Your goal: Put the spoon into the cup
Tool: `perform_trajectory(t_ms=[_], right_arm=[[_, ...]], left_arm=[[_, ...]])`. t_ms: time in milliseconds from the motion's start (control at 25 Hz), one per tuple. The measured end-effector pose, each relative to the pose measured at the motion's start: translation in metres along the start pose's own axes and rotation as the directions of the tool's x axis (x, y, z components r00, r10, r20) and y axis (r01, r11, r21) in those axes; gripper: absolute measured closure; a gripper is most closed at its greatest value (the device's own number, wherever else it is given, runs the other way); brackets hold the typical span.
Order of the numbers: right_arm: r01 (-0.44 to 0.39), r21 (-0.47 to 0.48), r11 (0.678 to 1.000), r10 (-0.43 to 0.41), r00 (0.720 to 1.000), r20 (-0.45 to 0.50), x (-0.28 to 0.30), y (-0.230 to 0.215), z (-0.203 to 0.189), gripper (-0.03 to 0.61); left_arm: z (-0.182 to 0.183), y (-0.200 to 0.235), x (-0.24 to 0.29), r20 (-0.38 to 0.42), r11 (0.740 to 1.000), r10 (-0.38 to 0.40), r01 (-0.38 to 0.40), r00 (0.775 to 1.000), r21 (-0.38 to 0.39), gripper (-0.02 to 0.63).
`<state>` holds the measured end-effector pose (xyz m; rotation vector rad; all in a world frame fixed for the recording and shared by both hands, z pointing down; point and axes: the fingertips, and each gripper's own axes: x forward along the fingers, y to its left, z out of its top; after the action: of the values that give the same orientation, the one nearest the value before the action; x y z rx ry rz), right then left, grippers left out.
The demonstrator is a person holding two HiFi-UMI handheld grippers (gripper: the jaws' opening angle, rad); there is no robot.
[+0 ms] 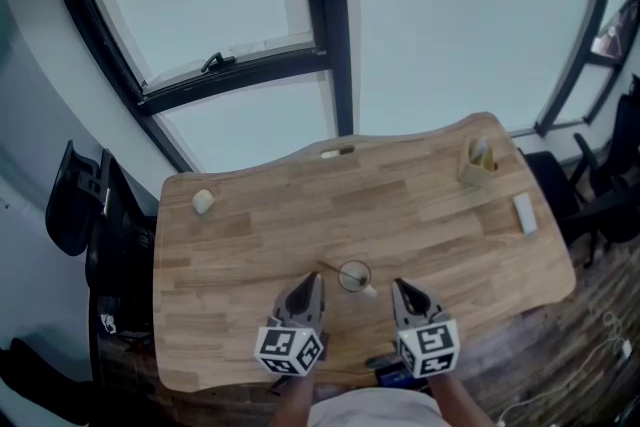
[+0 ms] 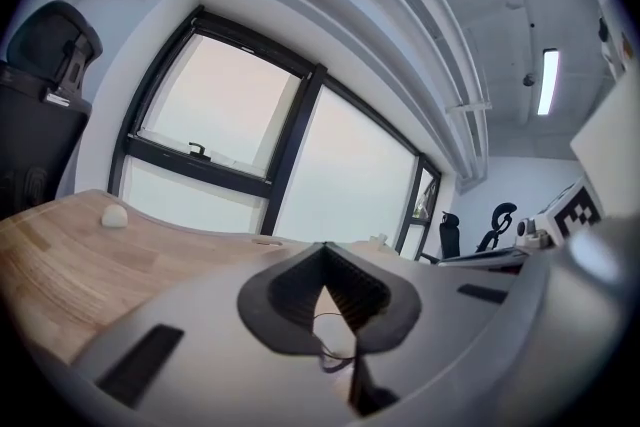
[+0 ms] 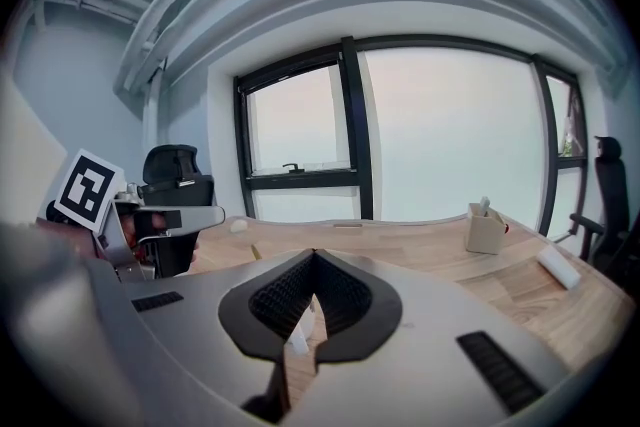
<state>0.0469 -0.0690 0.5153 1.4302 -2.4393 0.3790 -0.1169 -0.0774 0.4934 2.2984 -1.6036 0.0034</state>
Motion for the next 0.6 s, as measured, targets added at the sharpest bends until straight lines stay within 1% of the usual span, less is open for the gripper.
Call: perform_trajectory(t_ms=[120,240,320,400,520,600], right_arm=[[-0.006,-0.014,1.000,0.006,1.000,0.000,-0.006,0.004,0.001,0.581],[-0.017,-0.036,0.999,0.016,1.000,-0.027,-0.015,0.014,0.008,0.581],[-0.024,-0.043,0.999,0.023,0.999,-0.029,-0.018,0.018,0.010,0.581],[-0.027,-0.045,0.999,0.026,0.999,-0.030,-0.022,0.021,0.009,0.581],[-0.023,-0.043,0.999,0.022,1.000,-0.019,-0.025,0.019,0.008,0.581],[-0.018,-0.043,0.999,0.018,1.000,-0.012,-0.026,0.018,0.008,0.581]], left_arm=[[0.001,-0.006,-0.005,-0.006,1.000,-0.003,0.003,1.000,0.020,0.614],[0.000,-0.008,-0.011,-0.014,0.998,0.013,-0.013,1.000,0.056,0.614],[0.000,-0.009,-0.015,-0.011,0.998,0.012,-0.011,1.000,0.060,0.614],[0.000,-0.012,-0.017,-0.007,0.999,-0.012,0.013,1.000,0.042,0.614],[0.003,-0.018,-0.018,0.012,0.998,-0.064,0.064,0.998,-0.013,0.614],[0.004,-0.019,-0.019,0.015,0.998,-0.068,0.068,0.998,-0.018,0.614]])
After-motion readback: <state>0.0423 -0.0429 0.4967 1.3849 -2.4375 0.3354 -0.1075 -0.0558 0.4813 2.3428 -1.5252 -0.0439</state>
